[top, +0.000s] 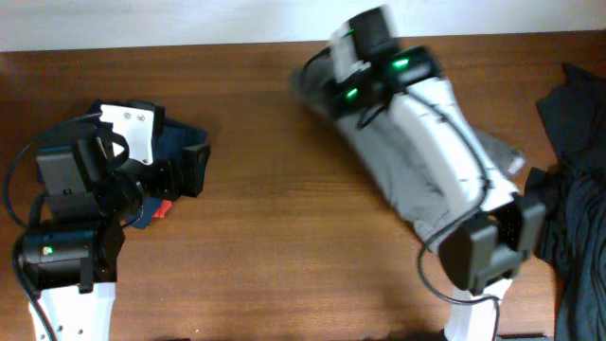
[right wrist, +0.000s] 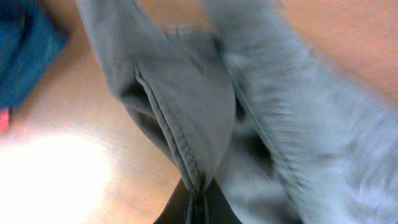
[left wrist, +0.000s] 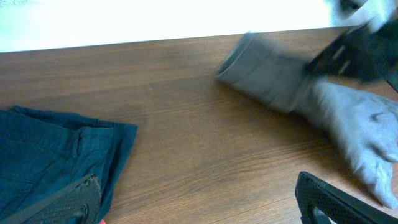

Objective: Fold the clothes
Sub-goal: 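Drag the grey shorts with the right gripper to the table center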

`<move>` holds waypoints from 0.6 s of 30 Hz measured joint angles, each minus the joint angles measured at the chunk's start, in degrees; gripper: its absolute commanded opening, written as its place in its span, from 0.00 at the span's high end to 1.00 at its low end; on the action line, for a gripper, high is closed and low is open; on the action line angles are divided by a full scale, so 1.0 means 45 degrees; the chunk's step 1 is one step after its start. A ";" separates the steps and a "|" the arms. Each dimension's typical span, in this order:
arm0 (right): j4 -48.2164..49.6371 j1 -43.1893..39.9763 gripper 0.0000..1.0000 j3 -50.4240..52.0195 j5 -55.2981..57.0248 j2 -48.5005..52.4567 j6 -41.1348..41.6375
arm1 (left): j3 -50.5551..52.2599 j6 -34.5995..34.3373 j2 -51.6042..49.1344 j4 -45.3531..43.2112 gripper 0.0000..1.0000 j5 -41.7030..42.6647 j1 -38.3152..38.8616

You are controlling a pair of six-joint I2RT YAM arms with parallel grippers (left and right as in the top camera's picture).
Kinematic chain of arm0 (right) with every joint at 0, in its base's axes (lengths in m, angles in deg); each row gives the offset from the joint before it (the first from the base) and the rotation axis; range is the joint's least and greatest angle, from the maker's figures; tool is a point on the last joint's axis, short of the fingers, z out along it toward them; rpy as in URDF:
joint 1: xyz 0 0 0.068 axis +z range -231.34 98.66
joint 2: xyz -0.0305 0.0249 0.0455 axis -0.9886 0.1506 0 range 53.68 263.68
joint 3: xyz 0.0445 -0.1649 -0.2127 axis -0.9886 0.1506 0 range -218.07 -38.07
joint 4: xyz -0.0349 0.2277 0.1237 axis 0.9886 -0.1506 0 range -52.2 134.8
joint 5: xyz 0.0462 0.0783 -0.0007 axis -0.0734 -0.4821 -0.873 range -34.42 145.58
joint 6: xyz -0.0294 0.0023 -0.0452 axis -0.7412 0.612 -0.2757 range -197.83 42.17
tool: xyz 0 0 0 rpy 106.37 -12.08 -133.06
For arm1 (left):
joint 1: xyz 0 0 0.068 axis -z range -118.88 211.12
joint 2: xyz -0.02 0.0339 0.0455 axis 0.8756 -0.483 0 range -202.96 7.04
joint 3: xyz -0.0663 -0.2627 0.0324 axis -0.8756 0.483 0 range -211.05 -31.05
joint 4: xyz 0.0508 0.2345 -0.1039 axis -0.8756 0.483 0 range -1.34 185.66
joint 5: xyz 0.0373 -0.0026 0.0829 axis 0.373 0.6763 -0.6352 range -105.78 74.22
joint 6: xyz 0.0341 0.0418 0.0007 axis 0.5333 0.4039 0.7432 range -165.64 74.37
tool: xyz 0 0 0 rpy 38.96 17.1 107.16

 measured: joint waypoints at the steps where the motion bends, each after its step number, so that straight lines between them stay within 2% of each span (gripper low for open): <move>1: -0.0262 0.0442 0.96 0.0049 -0.0024 0.0180 -0.0005 | 0.0000 0.0000 0.0000 -0.0053 0.01 0.0000 0.0000; 3: -0.0952 0.1355 0.90 0.0102 0.0019 0.0495 -0.0010 | 0.0000 0.0000 0.0005 -0.0136 0.00 -0.0034 0.0000; 4: -0.1229 0.1729 0.80 0.0107 0.0112 0.0597 -0.0019 | 0.0000 0.0000 0.0029 -0.0141 0.01 -0.0068 0.0000; 6: -0.2084 0.2565 0.68 0.0141 0.0505 0.0733 -0.0112 | 0.0000 -0.0005 0.0141 -0.0151 0.00 -0.0301 0.0000; 9: -0.2832 0.3327 0.45 0.0141 0.1341 0.0748 -0.0306 | 0.0000 0.0000 0.0432 -0.0151 0.01 -0.0573 -0.0005; 13: -0.2880 0.3259 0.30 0.0141 0.2113 0.0743 -0.0306 | -0.0063 0.0000 0.0636 -0.0107 0.01 -0.0719 0.0000; 18: -0.2633 0.1661 0.28 0.0141 0.1413 0.0743 -0.0228 | -0.0117 0.0000 0.0223 0.0588 0.01 -0.0738 0.0000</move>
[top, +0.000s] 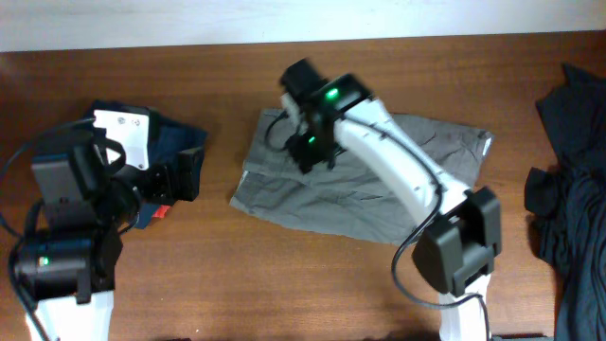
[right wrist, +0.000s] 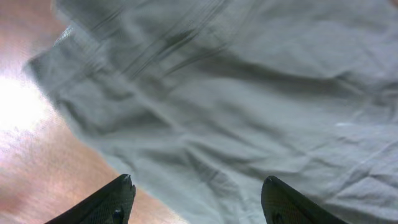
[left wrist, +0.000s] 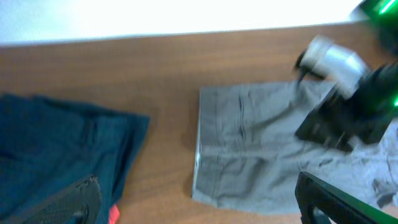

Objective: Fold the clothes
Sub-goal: 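Drag the grey shorts with the right gripper to the table center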

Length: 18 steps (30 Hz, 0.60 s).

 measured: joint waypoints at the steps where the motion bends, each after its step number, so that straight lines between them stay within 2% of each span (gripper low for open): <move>1: 0.0078 -0.0345 0.28 0.0000 -0.0335 0.0000 -0.0180 | -0.0005 -0.0005 -0.0165 0.0112 0.01 -0.0010 0.0000; 6: 0.0840 -0.0996 0.28 0.0000 -0.1078 0.0034 -0.1307 | 0.0000 -0.0005 -0.1307 0.0359 0.01 -0.0083 0.0000; 13: 0.1253 0.0136 0.28 0.0000 -0.1491 0.1258 -0.2647 | -0.0068 -0.0005 -0.1938 0.0437 0.01 -0.0185 -0.0005; 18: 0.1263 0.1015 0.28 0.0005 -0.1219 0.2671 -0.3327 | -0.1015 -0.0005 -0.1909 0.0461 0.01 -0.0228 -0.0005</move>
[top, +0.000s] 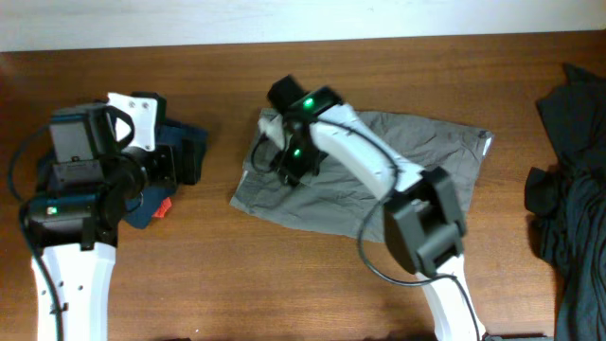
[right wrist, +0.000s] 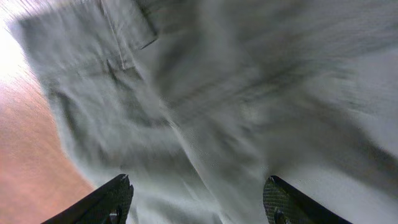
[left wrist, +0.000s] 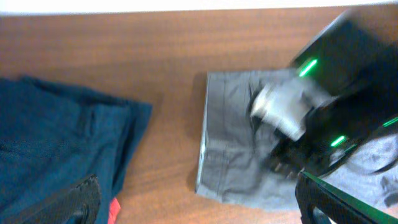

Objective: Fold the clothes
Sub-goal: 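Drag the grey shorts with the right gripper to the table center, then lift and shake the shorts with the right gripper, laying them flat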

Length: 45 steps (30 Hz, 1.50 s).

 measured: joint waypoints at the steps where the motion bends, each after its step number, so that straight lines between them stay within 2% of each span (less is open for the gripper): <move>1: 0.0053 0.0151 0.28 0.0015 0.0141 0.0199 -0.0068 | -0.0160 0.0000 0.0024 -0.0005 0.01 0.0000 0.0005; 2: 0.0141 0.0277 0.29 0.0019 0.0306 0.0321 -0.0112 | -0.0253 0.0005 0.0068 -0.0010 0.01 0.0000 0.0005; 4: 0.0466 0.0447 0.41 0.0019 0.0544 0.0457 -0.0170 | -0.0321 0.0000 0.0194 0.0000 0.01 0.0000 0.0005; 5: 0.0680 0.0491 0.60 0.0019 0.0704 0.0481 -0.0180 | -0.0325 0.0005 0.0243 0.0010 0.01 0.0000 0.0005; 6: 0.0874 0.0500 0.74 0.0019 0.0865 0.0500 -0.0175 | -0.0325 0.0005 0.0262 0.0044 0.01 0.0000 0.0005; 7: 0.1054 0.0500 0.80 0.0019 0.1035 0.0500 -0.0083 | -0.0330 0.0005 0.0262 0.0083 0.01 0.0000 0.0005; 12: 0.1506 0.0393 0.80 0.0019 0.1996 0.0505 0.0267 | -0.0335 0.0005 0.0262 0.0296 0.01 0.0000 0.0000; 13: 0.1559 0.0374 0.67 0.0019 0.2152 0.0505 0.0291 | -0.0335 0.0000 0.0262 0.0296 0.01 0.0000 0.0000; 14: 0.1598 0.0350 0.49 0.0019 0.2254 0.0505 0.0330 | -0.0335 0.0000 0.0262 0.0301 0.01 0.0000 0.0005; 15: 0.1598 0.0321 0.45 0.0019 0.2297 0.0505 0.0291 | -0.0335 0.0000 0.0262 0.0296 0.01 0.0000 0.0005; 17: 0.1462 0.0267 0.43 0.0019 0.2283 0.0505 0.0155 | -0.0335 0.0000 0.0262 0.0296 0.00 0.0000 0.0000; 18: 0.1409 0.0257 0.45 0.0019 0.2268 0.0505 0.0053 | -0.0335 0.0000 0.0262 0.0296 0.01 0.0000 0.0000; 19: 0.1399 0.0257 0.52 0.0019 0.2244 0.0505 -0.0019 | -0.0335 0.0005 0.0262 0.0296 0.01 0.0000 0.0005; 20: 0.1418 0.0257 0.75 0.0019 0.2239 0.0505 -0.0097 | -0.0335 0.0005 0.0262 0.0296 0.01 0.0000 0.0005; 22: 0.1462 0.0262 0.96 0.0019 0.2191 0.0505 -0.0117 | -0.0335 0.0000 0.0262 0.0296 0.01 0.0000 0.0005; 26: 0.1195 0.0272 0.96 0.0019 0.2288 0.0500 -0.0078 | -0.0335 0.0000 0.0262 0.0398 0.01 0.0000 0.0005; 30: 0.1214 0.0073 0.96 -0.0121 0.3808 -0.0219 0.0087 | -0.0335 0.0000 0.0262 0.0418 0.01 0.0000 0.0005; 36: 0.5270 -0.1821 0.96 -0.1768 0.5115 -0.2011 -0.0486 | -0.0335 0.0000 0.0262 0.0408 0.01 0.0005 0.0005; 37: 0.6037 -0.2200 0.82 -0.1894 0.5221 -0.2127 -0.0597 | -0.0335 0.0000 0.0262 0.0423 0.01 0.0005 0.0005; 38: 0.6839 -0.2579 0.58 -0.1972 0.5333 -0.2157 -0.0651 | -0.0335 0.0000 0.0262 0.0432 0.01 0.0000 0.0000; 40: 0.7791 -0.3089 0.27 -0.2011 0.5479 -0.2093 -0.0690 | -0.0345 0.0000 0.0262 0.0520 0.01 0.0000 0.0005; 41: 0.8276 -0.3444 0.19 -0.2016 0.5552 -0.2001 -0.0748 | -0.0345 0.0000 0.0262 0.0612 0.01 0.0000 0.0000; 43: 0.8398 -0.3968 0.11 -0.2016 0.5639 -0.1753 -0.0767 | -0.0345 0.0000 0.0262 0.0729 0.01 0.0000 0.0005; 45: 0.7762 -0.4337 0.09 -0.2016 0.5688 -0.1486 -0.0797 | -0.0345 0.0000 0.0262 0.0811 0.01 0.0000 0.0005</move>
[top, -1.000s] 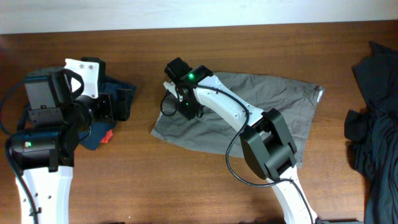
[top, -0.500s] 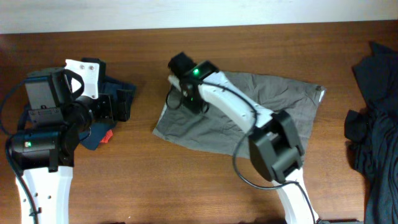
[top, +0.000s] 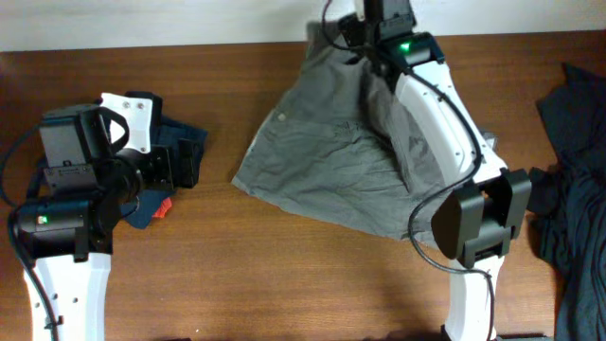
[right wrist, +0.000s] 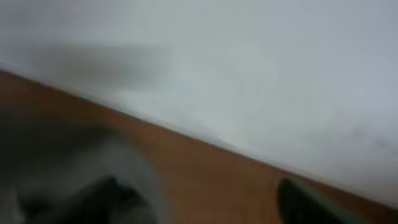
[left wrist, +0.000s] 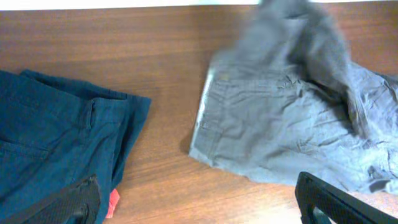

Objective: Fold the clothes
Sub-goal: 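Lift and shake the shorts with the right gripper, laying them flat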

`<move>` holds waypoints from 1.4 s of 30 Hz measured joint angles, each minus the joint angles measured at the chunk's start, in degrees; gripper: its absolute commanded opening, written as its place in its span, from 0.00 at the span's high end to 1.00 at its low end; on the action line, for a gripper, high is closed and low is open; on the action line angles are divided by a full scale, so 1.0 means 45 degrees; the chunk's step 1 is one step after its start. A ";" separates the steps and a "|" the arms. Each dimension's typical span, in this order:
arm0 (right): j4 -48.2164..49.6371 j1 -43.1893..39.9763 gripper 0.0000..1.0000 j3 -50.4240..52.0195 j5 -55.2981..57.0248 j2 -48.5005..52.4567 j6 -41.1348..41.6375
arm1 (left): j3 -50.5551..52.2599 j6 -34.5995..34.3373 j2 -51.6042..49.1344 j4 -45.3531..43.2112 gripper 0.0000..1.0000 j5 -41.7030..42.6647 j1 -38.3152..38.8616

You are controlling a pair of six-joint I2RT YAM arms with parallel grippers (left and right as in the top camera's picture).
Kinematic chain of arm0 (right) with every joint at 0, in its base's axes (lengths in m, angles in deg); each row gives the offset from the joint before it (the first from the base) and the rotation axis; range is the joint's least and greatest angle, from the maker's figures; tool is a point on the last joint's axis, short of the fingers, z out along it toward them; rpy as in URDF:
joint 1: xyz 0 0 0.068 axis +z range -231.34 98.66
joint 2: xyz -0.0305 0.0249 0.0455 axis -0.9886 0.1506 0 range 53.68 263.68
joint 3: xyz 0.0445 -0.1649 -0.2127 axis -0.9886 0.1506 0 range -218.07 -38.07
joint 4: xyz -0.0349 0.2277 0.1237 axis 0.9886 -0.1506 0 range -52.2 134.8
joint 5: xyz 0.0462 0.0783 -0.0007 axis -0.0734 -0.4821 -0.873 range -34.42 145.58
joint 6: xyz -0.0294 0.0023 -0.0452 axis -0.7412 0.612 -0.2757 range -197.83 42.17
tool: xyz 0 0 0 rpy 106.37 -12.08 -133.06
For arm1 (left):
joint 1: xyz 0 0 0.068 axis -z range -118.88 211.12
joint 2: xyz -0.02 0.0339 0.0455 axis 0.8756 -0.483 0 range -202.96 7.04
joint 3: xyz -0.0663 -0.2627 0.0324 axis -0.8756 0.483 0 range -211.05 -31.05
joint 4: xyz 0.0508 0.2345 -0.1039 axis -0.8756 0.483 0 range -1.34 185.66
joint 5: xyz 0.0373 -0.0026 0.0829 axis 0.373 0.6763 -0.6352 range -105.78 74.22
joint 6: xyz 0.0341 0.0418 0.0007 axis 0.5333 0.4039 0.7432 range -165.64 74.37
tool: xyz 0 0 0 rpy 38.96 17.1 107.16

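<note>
Grey shorts (top: 341, 161) lie in the middle of the table, their far part drawn up in a peak toward my right gripper (top: 346, 33) at the table's far edge. The left wrist view shows that raised part of the shorts (left wrist: 280, 118) blurred. The right wrist view is blurred: my right gripper (right wrist: 202, 190) has its fingers apart, grey cloth lies by the left finger, and bare table shows between them. My left gripper (top: 189, 163) stands open over a folded blue garment (top: 180, 137) at the left, holding nothing. The wrist view shows the left gripper (left wrist: 196, 202) open too.
A heap of dark clothes (top: 573, 180) lies at the table's right edge. A small red tag (left wrist: 112, 202) shows beside the blue garment (left wrist: 56, 143). A white wall runs behind the brown table (top: 284, 275).
My right gripper has moved from low over the left part of the flat shorts to the table's far edge. The shorts' far part is now raised toward it. The left arm has hardly moved.
My right gripper was shut on the grey shorts, holding them up at the far middle. Then the shorts lay spread flat with the gripper open above them, then open over their left end. Now their far part is pulled up at the far edge.
</note>
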 measured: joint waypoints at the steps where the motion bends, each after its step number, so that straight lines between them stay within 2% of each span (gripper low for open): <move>1: -0.0583 -0.0126 0.09 0.0010 0.0019 0.0083 0.0039 | 0.0000 0.0000 0.0000 0.0024 0.00 0.0000 -0.0005; 3: -0.2123 -0.0389 0.10 0.0029 0.0015 0.0175 0.0355 | 0.0000 0.0000 0.0000 0.0053 0.01 0.0000 0.0000; 5: -0.4017 -0.0670 0.16 0.0034 -0.0019 0.0180 0.1195 | 0.0000 0.0000 -0.0005 0.0039 0.01 0.0000 -0.0005; 9: -0.7485 -0.1268 0.16 0.0063 -0.1088 0.0180 0.2608 | -0.0010 0.0000 0.0000 0.0078 0.01 0.0000 0.0000; 13: -1.0020 -0.1729 0.16 0.0155 -0.2103 0.0180 0.3191 | -0.0010 0.0000 0.0000 0.0073 0.01 0.0000 0.0000; 14: -1.0375 -0.1739 0.20 0.0180 -0.2210 0.0180 0.3235 | -0.0010 0.0000 0.0000 0.0068 0.01 0.0000 -0.0005; 19: -1.0831 -0.1282 0.26 0.1321 -0.2710 0.0180 0.3546 | -0.0010 0.0000 0.0000 -0.0010 0.01 0.0000 -0.0005; 26: -0.9175 -0.0228 0.27 0.4867 -0.2123 0.0185 0.4838 | -0.0010 0.0000 0.0000 -0.0015 0.01 0.0000 0.0000; 27: -0.9000 -0.0180 0.30 0.5192 -0.1904 0.0185 0.5115 | -0.0010 0.0005 0.0000 -0.0010 0.01 0.0000 -0.0005; 28: -0.8782 -0.0170 0.41 0.5493 -0.1681 0.0189 0.5387 | -0.0010 0.0000 0.0000 -0.0010 0.01 0.0000 0.0000; 30: -0.8267 -0.0204 0.73 0.5955 -0.1292 0.0189 0.5916 | -0.0010 0.0000 0.0000 -0.0010 0.01 0.0000 -0.0005; 32: -0.8038 -0.0248 0.86 0.6178 -0.0971 0.0189 0.6188 | -0.0010 0.0005 0.0000 -0.0015 0.01 0.0000 0.0000; 35: -0.8043 -0.0296 0.96 0.6207 -0.0471 0.0189 0.6494 | -0.0010 0.0005 0.0000 -0.0010 0.01 0.0005 0.0000; 42: -0.8004 -0.0316 0.96 0.6232 0.0301 -0.0763 0.6431 | -0.0010 0.0000 0.0000 -0.0010 0.01 0.0000 0.0000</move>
